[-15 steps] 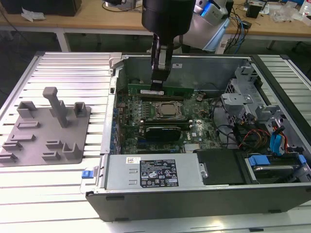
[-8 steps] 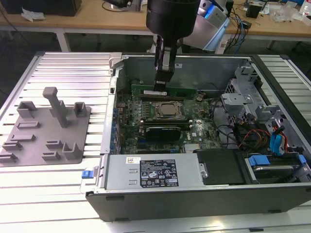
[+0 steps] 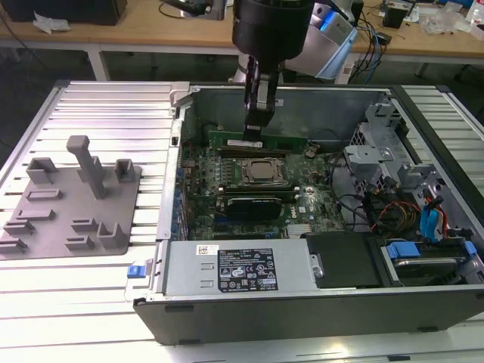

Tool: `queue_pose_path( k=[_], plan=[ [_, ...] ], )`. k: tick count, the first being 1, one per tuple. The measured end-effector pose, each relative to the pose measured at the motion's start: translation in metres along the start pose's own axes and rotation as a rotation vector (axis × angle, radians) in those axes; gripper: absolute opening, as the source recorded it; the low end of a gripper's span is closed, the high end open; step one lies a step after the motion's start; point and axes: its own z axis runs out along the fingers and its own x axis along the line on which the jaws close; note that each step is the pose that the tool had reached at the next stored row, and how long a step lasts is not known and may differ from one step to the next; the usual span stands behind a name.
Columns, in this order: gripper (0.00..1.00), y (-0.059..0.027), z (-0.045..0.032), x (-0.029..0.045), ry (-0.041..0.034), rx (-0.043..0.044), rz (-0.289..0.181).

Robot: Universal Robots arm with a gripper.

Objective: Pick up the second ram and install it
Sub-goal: 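Pick up the second ram and move it above second insertion slot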

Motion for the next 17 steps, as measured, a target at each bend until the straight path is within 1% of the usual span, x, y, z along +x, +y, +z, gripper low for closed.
queue_pose_path(
  k=[3, 7, 8, 10, 12, 17],
  plan=[
    [0.09, 0.0, 0.0031, -0.0046, 0.0001, 0.0, 0.0],
    [0.09, 0.0005, 0.0098, -0.0125, 0.0002, -0.0001, 0.0],
    [0.09, 0.0007, 0.012, -0.015, 0.0, 0.0, 0.0],
    [0.09, 0.0012, 0.0174, -0.0221, 0.0001, 0.0, 0.0],
    [0.09, 0.0015, 0.0198, -0.0267, 0.0, 0.0, 0.0],
    [0.09, 0.0027, 0.0269, -0.0408, 0.0001, -0.0001, 0.0]
  ],
)
